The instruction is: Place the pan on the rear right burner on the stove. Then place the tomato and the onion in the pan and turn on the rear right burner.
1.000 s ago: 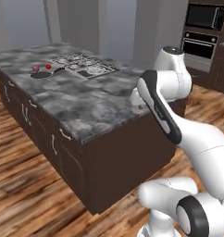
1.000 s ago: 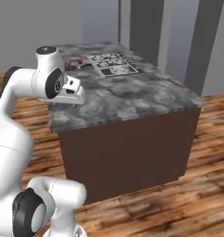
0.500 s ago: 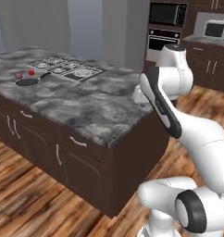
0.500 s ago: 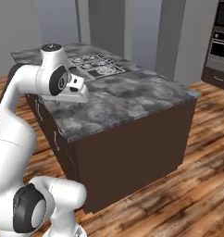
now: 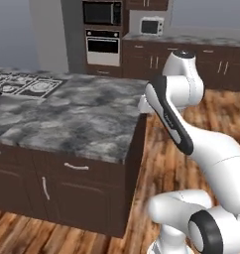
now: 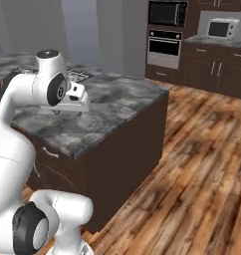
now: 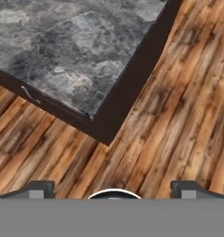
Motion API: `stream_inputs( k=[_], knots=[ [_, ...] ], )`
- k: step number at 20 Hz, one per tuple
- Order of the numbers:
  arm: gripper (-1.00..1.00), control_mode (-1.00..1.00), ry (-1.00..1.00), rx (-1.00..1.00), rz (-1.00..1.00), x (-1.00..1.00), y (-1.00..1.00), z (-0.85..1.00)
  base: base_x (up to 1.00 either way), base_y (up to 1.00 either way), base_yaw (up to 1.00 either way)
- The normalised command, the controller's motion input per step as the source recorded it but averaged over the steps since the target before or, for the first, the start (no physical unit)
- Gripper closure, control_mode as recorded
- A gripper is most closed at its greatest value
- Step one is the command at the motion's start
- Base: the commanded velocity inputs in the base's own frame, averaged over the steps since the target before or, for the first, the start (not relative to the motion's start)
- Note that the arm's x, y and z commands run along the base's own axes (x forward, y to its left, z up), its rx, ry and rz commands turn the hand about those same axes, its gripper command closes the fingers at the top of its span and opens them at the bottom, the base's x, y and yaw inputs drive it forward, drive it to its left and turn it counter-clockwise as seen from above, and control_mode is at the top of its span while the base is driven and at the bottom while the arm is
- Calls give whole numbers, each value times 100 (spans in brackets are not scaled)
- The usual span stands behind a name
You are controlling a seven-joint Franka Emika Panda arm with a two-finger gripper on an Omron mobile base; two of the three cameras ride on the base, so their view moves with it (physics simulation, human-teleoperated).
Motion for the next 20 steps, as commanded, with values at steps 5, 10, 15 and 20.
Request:
stream_inputs(
  k=[5,10,15,20],
  knots=[
    [-100,100,0,0,0,0,0,0,-7,100,-55],
    [-100,100,0,0,0,0,0,0,-42,100,-48],
    [-100,100,0,0,0,0,0,0,-30,100,-52],
    [-100,100,0,0,0,0,0,0,-3,100,-45]
  ],
)
